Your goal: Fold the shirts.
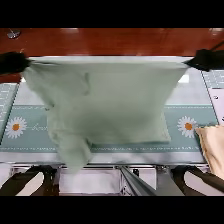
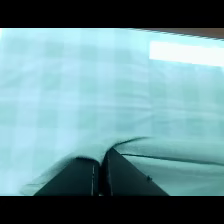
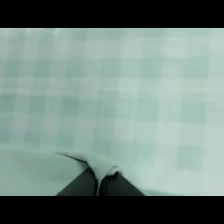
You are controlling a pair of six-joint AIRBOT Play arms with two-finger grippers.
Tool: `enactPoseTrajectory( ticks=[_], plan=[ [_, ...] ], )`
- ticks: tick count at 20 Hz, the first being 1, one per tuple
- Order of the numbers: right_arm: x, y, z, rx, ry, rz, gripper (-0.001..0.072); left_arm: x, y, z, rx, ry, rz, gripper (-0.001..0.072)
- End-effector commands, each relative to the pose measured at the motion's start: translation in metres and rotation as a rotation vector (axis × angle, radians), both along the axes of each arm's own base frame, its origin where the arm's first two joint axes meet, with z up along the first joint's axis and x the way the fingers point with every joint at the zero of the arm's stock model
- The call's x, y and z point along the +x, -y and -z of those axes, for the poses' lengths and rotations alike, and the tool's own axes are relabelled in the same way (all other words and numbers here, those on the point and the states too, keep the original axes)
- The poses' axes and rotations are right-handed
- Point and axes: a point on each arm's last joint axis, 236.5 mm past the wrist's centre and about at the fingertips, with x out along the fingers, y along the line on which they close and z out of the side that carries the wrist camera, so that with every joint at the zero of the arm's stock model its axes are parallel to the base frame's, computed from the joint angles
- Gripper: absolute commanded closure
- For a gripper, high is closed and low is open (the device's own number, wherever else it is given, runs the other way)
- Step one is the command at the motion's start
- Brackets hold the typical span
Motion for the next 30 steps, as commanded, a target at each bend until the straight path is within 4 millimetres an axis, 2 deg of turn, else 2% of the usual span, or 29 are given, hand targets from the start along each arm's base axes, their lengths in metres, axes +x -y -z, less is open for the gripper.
enactPoseTrajectory(
  ticks=[1, 3, 5, 7, 9, 11, 13, 15, 16, 19, 21, 23, 24, 25, 26, 28, 30],
  plan=[
    [0.085, -0.002, 0.071, 0.165, -0.026, 0.079, 0.0687, 0.080, 0.008, 0.062, -0.107, -0.018, -0.065, 0.0681],
    [0.123, -0.008, 0.095, 0.247, -0.046, 0.091, 0.0687, 0.110, 0.013, 0.090, -0.167, -0.071, -0.103, 0.0681],
    [0.150, -0.014, 0.108, 0.332, -0.060, 0.113, 0.0687, 0.126, 0.020, 0.108, -0.210, -0.103, -0.112, 0.0681],
    [0.163, -0.020, 0.115, 0.367, -0.060, 0.109, 0.0687, 0.131, 0.024, 0.128, -0.242, -0.144, -0.117, 0.0681],
    [0.163, -0.026, 0.127, 0.352, -0.080, 0.086, 0.0687, 0.119, 0.033, 0.149, -0.267, -0.236, -0.102, 0.0681],
    [0.150, -0.032, 0.136, 0.356, -0.140, 0.048, 0.0687, 0.096, 0.043, 0.160, -0.234, -0.333, -0.018, 0.0681],
    [0.132, -0.027, 0.133, 0.355, -0.185, -0.004, 0.0686, 0.074, 0.037, 0.160, -0.210, -0.415, 0.033, 0.0681],
    [0.102, -0.024, 0.131, 0.356, -0.270, -0.083, 0.0687, 0.044, 0.031, 0.167, -0.177, -0.523, 0.111, 0.0681],
    [0.087, -0.022, 0.136, 0.344, -0.328, -0.113, 0.0687, 0.030, 0.029, 0.173, -0.165, -0.576, 0.146, 0.0681],
    [0.042, -0.006, 0.172, 0.214, -0.523, -0.141, 0.0687, 0.000, 0.025, 0.202, -0.165, -0.696, 0.152, 0.0681],
    [0.025, -0.008, 0.194, 0.191, -0.595, -0.143, 0.0687, -0.017, 0.028, 0.221, -0.178, -0.765, 0.157, 0.0681],
    [0.017, -0.014, 0.211, 0.193, -0.625, -0.135, 0.0685, -0.031, 0.032, 0.237, -0.188, -0.822, 0.161, 0.0676],
    [0.017, -0.016, 0.215, 0.196, -0.636, -0.112, 0.0548, -0.037, 0.033, 0.240, -0.198, -0.852, 0.155, 0.0513],
    [0.018, -0.016, 0.213, 0.201, -0.640, -0.096, 0.0106, -0.042, 0.033, 0.239, -0.203, -0.875, 0.157, 0.0112],
    [0.017, -0.012, 0.206, 0.188, -0.637, -0.101, 0.0093, -0.049, 0.030, 0.235, -0.207, -0.900, 0.162, 0.0005],
    [0.008, 0.006, 0.190, 0.135, -0.636, -0.087, 0.0093, -0.061, 0.023, 0.224, -0.222, -0.931, 0.162, 0.0005],
    [-0.009, 0.037, 0.173, 0.053, -0.645, -0.042, 0.0093, -0.079, 0.013, 0.211, -0.232, -0.935, 0.160, 0.0006]
  ],
)
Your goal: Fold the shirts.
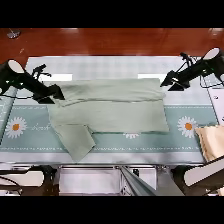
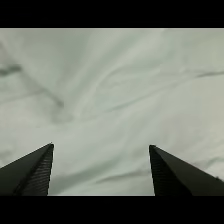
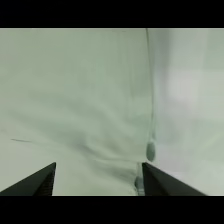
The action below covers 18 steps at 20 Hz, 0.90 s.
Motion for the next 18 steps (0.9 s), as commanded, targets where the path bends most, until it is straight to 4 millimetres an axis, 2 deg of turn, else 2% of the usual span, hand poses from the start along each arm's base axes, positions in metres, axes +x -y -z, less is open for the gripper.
enactPoseTrajectory(
  ticks=[1, 3, 5, 7, 10, 12, 14, 18],
  plan=[
    [-0.027, 0.045, -0.021, -0.122, -0.004, 0.050, 0.0094, -0.042, -0.014, -0.015, -0.023, -0.062, 0.017, 0.0007],
    [-0.041, 0.065, -0.029, -0.128, 0.090, 0.181, 0.0094, -0.082, -0.031, -0.012, -0.037, -0.096, -0.059, 0.0007],
    [-0.066, 0.062, -0.028, -0.089, 0.157, 0.277, 0.0094, -0.117, -0.049, -0.002, -0.048, -0.073, -0.206, 0.0007],
    [-0.093, 0.042, -0.025, -0.023, 0.204, 0.333, 0.0094, -0.140, -0.046, 0.006, -0.123, -0.017, -0.348, 0.0007],
    [-0.122, 0.002, -0.021, 0.102, 0.235, 0.354, 0.0094, -0.164, -0.036, 0.027, -0.212, 0.015, -0.572, 0.0007],
    [-0.135, -0.012, -0.017, 0.145, 0.233, 0.347, 0.0094, -0.170, -0.020, 0.034, -0.277, 0.018, -0.602, 0.0007],
    [-0.147, -0.019, -0.009, 0.158, 0.195, 0.330, 0.0094, -0.164, -0.007, 0.031, -0.323, 0.036, -0.585, 0.0007],
    [-0.151, -0.021, -0.006, 0.163, 0.184, 0.328, 0.0094, -0.160, 0.011, 0.037, -0.314, 0.034, -0.516, 0.0007]
  ],
)
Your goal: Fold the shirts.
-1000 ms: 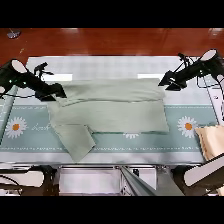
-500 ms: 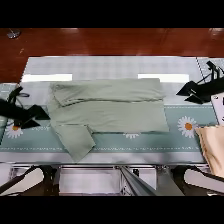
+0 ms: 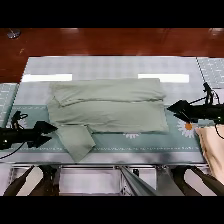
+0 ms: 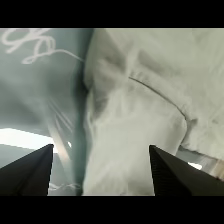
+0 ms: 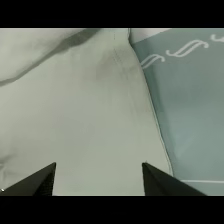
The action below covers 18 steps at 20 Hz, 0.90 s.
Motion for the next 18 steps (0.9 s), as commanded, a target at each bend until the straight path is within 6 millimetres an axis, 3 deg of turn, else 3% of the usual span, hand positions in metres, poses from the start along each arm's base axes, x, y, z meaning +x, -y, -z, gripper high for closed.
enactPoseTrajectory(
  ticks=[1, 4, 8, 9, 11, 13, 14, 18],
  plan=[
    [-0.005, -0.006, 0.002, 0.023, 0.002, -0.001, 0.0094, 0.003, 0.017, 0.010, 0.000, 0.016, 0.027, 0.0007],
    [-0.005, -0.006, 0.002, 0.020, 0.003, 0.000, 0.0094, 0.008, 0.036, 0.022, 0.011, 0.044, 0.039, 0.0007],
    [0.004, 0.041, -0.008, -0.059, 0.019, 0.089, 0.0094, 0.004, 0.051, 0.028, 0.037, 0.056, 0.114, 0.0012],
    [0.000, 0.053, -0.006, -0.077, 0.005, 0.112, 0.0094, 0.006, 0.053, 0.028, 0.043, 0.063, 0.122, 0.0098],
    [-0.024, 0.073, 0.012, -0.158, -0.103, 0.115, 0.0094, 0.007, 0.055, 0.028, 0.046, 0.070, 0.129, 0.0669],
    [-0.050, 0.081, 0.032, -0.202, -0.220, 0.139, 0.0094, 0.008, 0.054, 0.027, 0.049, 0.074, 0.131, 0.0681],
    [-0.058, 0.075, 0.039, -0.179, -0.251, 0.145, 0.0094, 0.008, 0.054, 0.027, 0.049, 0.074, 0.131, 0.0681],
    [-0.075, 0.021, 0.060, -0.076, -0.324, 0.038, 0.0094, 0.006, 0.056, 0.027, 0.042, 0.069, 0.136, 0.0681]
  ],
)
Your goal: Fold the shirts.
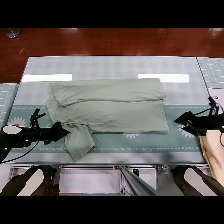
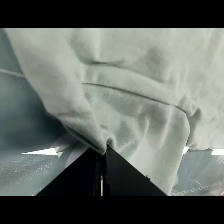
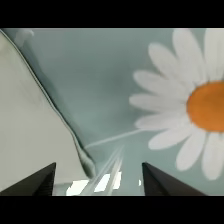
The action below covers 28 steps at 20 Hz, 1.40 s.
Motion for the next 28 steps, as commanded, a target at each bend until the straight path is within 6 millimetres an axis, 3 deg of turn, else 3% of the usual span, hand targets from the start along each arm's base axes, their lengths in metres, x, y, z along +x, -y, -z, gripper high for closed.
enactPoseTrajectory(
  ticks=[1, 4, 8, 9, 11, 14, 18, 20, 25, 28],
  plan=[
    [-0.018, -0.031, 0.020, 0.043, -0.093, -0.081, 0.0094, -0.001, 0.003, -0.002, -0.011, -0.003, 0.006, 0.0681],
    [-0.009, -0.051, 0.029, 0.087, -0.117, -0.130, 0.0094, -0.001, 0.003, -0.002, -0.013, -0.004, 0.006, 0.0681],
    [0.030, -0.066, 0.020, 0.119, -0.053, -0.141, 0.0099, -0.001, 0.004, -0.002, -0.015, -0.002, 0.004, 0.0681],
    [0.037, -0.071, 0.016, 0.131, -0.037, -0.159, 0.0172, 0.000, 0.004, -0.003, -0.015, -0.001, 0.003, 0.0681],
    [0.042, -0.083, 0.010, 0.147, -0.021, -0.242, 0.0694, 0.005, 0.002, -0.006, -0.013, 0.013, 0.002, 0.0681],
    [0.056, -0.082, -0.002, 0.140, 0.014, -0.301, 0.0686, 0.032, -0.008, -0.028, 0.005, 0.083, -0.004, 0.0681],
    [0.097, -0.057, -0.031, 0.091, 0.101, -0.293, 0.0687, 0.083, -0.034, -0.076, 0.059, 0.234, -0.033, 0.0681],
    [0.124, -0.048, -0.041, 0.072, 0.145, -0.285, 0.0686, 0.108, -0.044, -0.091, 0.075, 0.276, -0.048, 0.0681],
    [0.189, -0.043, -0.045, 0.089, 0.220, -0.251, 0.0686, 0.180, -0.062, -0.089, 0.021, 0.275, -0.122, 0.0681],
    [0.227, -0.052, -0.033, 0.073, 0.245, -0.282, 0.0687, 0.228, -0.057, -0.080, -0.005, 0.272, -0.103, 0.0681]
  ],
)
